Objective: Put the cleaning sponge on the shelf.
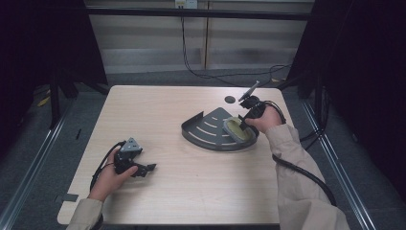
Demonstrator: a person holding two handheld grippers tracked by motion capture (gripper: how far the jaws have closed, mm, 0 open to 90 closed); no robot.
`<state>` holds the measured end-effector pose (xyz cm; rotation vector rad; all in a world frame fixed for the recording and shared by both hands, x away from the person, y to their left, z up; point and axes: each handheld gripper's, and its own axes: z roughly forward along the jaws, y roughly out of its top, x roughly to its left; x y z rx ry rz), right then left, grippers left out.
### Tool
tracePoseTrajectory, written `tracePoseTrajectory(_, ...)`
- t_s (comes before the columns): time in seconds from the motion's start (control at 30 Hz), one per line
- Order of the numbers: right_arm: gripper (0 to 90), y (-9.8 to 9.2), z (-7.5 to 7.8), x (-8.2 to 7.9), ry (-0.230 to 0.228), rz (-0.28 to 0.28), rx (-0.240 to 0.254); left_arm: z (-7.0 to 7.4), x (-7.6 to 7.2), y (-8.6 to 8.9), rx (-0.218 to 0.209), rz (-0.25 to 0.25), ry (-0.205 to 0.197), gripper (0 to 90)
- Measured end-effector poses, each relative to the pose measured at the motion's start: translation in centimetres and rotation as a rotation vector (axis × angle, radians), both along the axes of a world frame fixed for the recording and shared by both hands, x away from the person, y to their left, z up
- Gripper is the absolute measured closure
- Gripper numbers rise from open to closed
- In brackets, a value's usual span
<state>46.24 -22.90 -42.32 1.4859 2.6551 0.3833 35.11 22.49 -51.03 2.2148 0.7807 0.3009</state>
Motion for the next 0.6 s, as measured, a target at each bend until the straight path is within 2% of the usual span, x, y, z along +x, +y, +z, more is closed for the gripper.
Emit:
tracePoseTrajectory(0.23,58.0,-0.2,-0.1,-0.1,-0.005,-0.001,-0.006,0.0,0.0,0.0,0.002,-0.001,-0.001,10.7)
tracePoseTrajectory(0.43,50.9,-0.6,0.0,-0.4,-0.019,-0.007,-0.018,0.0,0.0,0.0,-0.002,0.001,0.003,10.8)
tracePoseTrajectory(0.47,44.8,-0.8,0.0,-0.5,-0.015,-0.01,-0.022,0.0,0.0,0.0,-0.001,0.0,0.003,10.7)
tracePoseTrajectory(0.5,44.8,-0.8,0.0,-0.5,-0.015,-0.01,-0.022,0.0,0.0,0.0,-0.001,0.0,0.003,10.7)
tracePoseTrajectory(0.6,36.7,-1.2,-0.1,-0.6,-0.016,-0.025,-0.012,0.0,0.0,0.0,-0.003,0.001,0.003,10.7)
